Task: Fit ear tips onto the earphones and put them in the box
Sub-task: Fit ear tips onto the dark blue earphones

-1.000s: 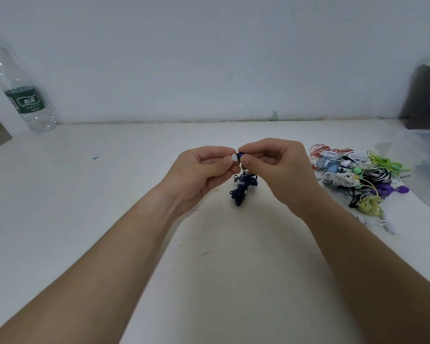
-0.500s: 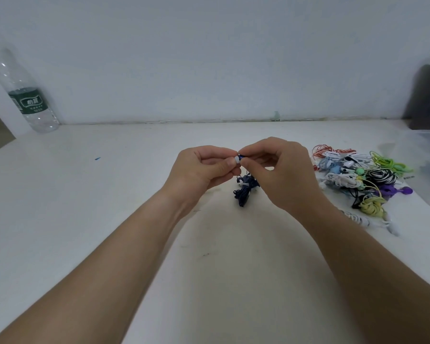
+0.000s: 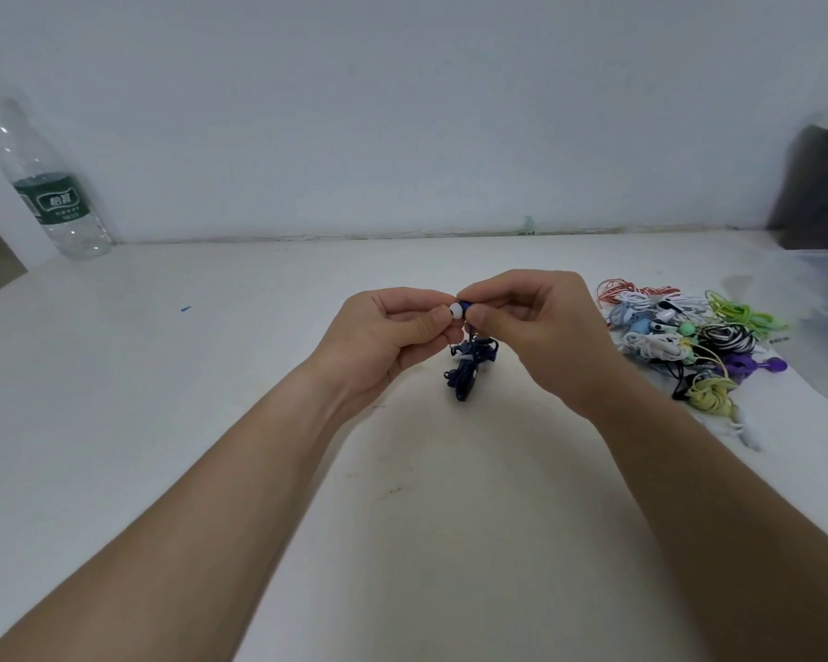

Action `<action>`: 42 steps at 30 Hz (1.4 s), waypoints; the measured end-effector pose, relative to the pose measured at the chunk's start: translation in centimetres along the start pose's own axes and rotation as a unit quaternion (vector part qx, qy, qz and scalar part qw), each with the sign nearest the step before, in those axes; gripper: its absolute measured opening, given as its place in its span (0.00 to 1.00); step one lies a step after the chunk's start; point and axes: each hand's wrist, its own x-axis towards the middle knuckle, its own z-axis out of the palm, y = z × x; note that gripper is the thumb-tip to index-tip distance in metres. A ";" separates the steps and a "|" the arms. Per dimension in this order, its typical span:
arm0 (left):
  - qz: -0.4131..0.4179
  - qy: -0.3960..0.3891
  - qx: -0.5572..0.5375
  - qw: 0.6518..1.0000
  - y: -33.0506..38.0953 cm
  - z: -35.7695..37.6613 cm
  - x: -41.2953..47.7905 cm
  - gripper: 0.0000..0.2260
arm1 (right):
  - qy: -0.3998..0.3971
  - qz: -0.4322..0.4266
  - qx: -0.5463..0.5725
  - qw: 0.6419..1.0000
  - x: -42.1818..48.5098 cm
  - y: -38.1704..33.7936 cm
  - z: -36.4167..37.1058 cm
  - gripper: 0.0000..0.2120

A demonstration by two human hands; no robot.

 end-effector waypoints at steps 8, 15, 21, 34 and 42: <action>0.071 0.032 0.061 0.995 -0.4 0.5 0.0 0.05 | 0.023 0.016 0.021 0.999 0.1 0.1 0.0 0.11; 0.055 0.002 0.039 0.998 0.1 0.6 -0.2 0.06 | 0.035 0.006 0.015 0.999 0.1 -0.2 0.0 0.10; 0.068 0.027 0.056 0.996 0.0 0.6 -0.2 0.04 | 0.040 0.014 0.018 0.999 0.0 -0.3 0.1 0.09; 0.079 0.047 0.067 0.994 -0.4 0.8 -0.2 0.05 | 0.041 0.044 0.056 0.997 0.0 0.4 0.2 0.09; 0.037 0.013 0.017 0.999 -0.3 0.4 0.0 0.04 | 0.019 0.042 0.062 0.997 0.0 0.2 0.0 0.09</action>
